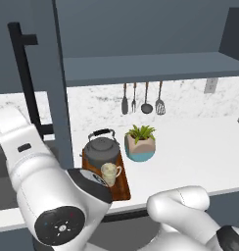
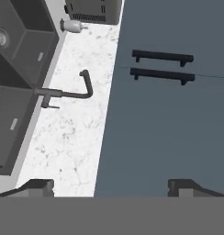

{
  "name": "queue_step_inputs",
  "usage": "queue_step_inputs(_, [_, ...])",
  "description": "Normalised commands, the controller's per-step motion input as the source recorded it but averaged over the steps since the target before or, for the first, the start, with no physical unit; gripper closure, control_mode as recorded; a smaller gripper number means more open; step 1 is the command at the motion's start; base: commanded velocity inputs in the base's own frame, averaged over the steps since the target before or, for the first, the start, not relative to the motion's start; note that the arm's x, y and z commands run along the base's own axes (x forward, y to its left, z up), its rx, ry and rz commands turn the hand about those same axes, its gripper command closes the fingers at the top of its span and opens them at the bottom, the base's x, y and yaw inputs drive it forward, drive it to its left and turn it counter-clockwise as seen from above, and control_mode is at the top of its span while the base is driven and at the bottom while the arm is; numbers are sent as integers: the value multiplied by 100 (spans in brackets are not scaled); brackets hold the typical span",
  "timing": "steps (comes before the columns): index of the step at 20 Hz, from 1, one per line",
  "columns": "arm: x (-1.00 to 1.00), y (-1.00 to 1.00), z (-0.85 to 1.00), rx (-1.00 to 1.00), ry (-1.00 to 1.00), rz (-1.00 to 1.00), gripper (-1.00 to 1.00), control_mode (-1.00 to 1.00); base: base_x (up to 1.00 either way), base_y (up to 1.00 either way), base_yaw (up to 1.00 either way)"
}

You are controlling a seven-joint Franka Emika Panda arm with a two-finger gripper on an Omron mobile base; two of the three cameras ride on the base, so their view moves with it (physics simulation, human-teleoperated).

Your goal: Pick the kettle from the counter and place it on the tray. Then pick the mug from the cabinet and place it on the tray. Then close the cabinet doors.

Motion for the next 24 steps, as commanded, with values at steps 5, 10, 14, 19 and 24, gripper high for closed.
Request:
queue_step_inputs(5, [47, -30, -1, 0, 0, -5, -100, -100, 0, 0, 0])
queue_step_inputs(10, [36, -63, 0, 0, 0, -13, -100, -100, 0, 0, 0])
queue_step_inputs(14, [29, -83, 0, 0, 0, -23, -100, -100, 0, 0, 0])
queue_step_inputs(19, [28, -85, 0, 0, 0, -25, -100, -100, 0, 0, 0])
queue_step_inputs(24, [42, -77, 0, 0, 0, -24, -100, -100, 0, 0, 0])
